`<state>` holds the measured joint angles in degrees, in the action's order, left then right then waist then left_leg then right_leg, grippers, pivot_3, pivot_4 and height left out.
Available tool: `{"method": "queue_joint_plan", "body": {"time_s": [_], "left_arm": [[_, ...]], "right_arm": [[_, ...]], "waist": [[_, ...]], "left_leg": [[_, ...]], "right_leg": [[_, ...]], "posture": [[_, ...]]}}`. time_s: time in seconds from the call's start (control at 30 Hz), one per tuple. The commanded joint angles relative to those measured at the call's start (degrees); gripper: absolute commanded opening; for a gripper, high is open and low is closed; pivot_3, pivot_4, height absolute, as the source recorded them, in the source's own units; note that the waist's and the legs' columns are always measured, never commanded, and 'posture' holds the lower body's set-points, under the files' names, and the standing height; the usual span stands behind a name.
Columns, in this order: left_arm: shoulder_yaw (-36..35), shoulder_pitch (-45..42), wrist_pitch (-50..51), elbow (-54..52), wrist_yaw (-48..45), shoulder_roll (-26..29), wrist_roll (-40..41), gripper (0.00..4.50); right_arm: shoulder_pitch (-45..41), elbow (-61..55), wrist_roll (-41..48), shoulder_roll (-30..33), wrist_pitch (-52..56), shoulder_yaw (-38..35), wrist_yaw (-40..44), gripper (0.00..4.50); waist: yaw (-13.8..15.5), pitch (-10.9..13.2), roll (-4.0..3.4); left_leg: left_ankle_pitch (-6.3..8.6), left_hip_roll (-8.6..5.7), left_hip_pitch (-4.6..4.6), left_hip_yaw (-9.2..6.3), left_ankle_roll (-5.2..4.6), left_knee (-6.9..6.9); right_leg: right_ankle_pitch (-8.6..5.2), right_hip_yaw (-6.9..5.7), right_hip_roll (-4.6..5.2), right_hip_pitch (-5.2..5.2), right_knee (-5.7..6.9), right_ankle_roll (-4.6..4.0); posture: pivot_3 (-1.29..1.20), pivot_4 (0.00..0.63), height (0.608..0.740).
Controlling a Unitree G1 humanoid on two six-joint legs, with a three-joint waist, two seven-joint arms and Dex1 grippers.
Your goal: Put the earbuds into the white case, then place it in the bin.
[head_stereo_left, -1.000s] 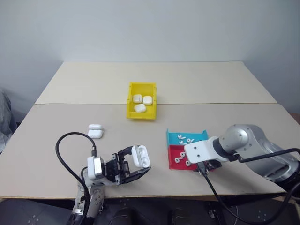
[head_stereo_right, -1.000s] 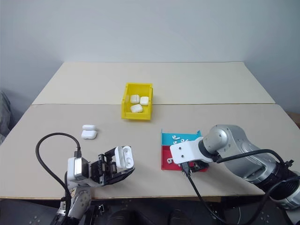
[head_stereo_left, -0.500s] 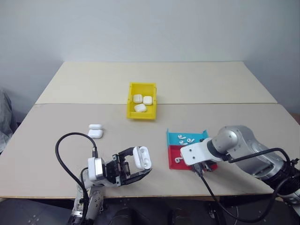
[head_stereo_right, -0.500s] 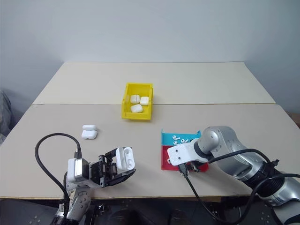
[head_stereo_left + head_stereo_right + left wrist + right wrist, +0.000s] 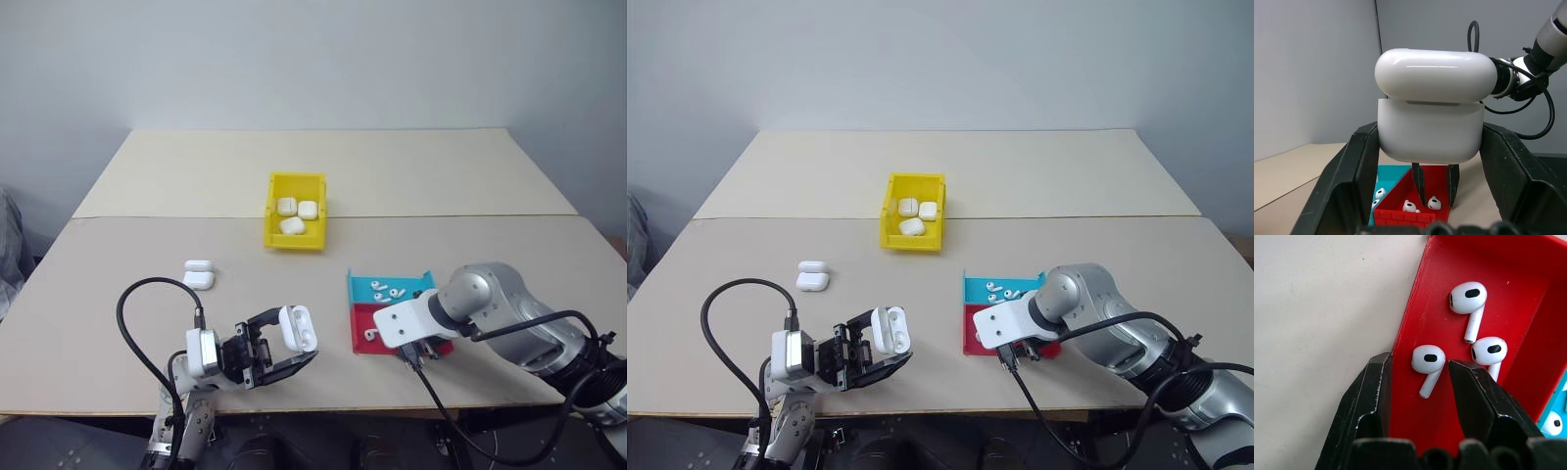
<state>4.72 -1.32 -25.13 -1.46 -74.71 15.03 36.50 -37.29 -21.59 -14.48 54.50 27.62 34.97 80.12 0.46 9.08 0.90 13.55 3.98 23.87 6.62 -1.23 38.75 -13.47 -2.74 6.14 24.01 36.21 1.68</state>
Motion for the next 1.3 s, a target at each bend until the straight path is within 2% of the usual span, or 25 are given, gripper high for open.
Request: {"method": "queue_joint_plan", "body": {"time_s": [0.03, 0.33, 1.3], "left_arm": [[-0.33, 0.56, -0.24, -2.33, 0.4, 0.01, -0.12, 2.99], [-0.23, 0.71, 0.02, -2.52, 1.35, 0.2, -0.89, 2.99], [-0.16, 1.11, -0.79, -2.31, 3.47, 0.3, -3.26, 2.99]], "right_arm": [[-0.04, -1.34, 0.03, 0.09, -0.77, -1.9, 0.98, 2.17], [-1.57, -1.98, 0.88, -0.63, 0.08, -3.58, 1.85, 2.17], [0.16, 1.71, -1.87, -1.64, -6.39, -3.35, 2.23, 2.17]], "waist": [[0.0, 0.0, 0.0], [0.01, 0.0, 0.0], [0.0, -0.01, -0.02]], "left_leg": [[0.0, 0.0, 0.0, 0.0, 0.0, 0.0], [0.0, 0.0, 0.0, 0.0, 0.0, 0.0], [0.0, 0.0, 0.0, 0.06, 0.0, 0.0]], "right_leg": [[0.0, 0.0, 0.0, 0.0, 0.0, 0.0], [0.0, 0.0, 0.0, 0.0, 0.0, 0.0], [0.0, -0.01, 0.0, 0.0, 0.0, 0.0]], "posture": [[0.0, 0.15, 0.74], [0.0, 0.15, 0.74], [0.0, 0.15, 0.74]]}}
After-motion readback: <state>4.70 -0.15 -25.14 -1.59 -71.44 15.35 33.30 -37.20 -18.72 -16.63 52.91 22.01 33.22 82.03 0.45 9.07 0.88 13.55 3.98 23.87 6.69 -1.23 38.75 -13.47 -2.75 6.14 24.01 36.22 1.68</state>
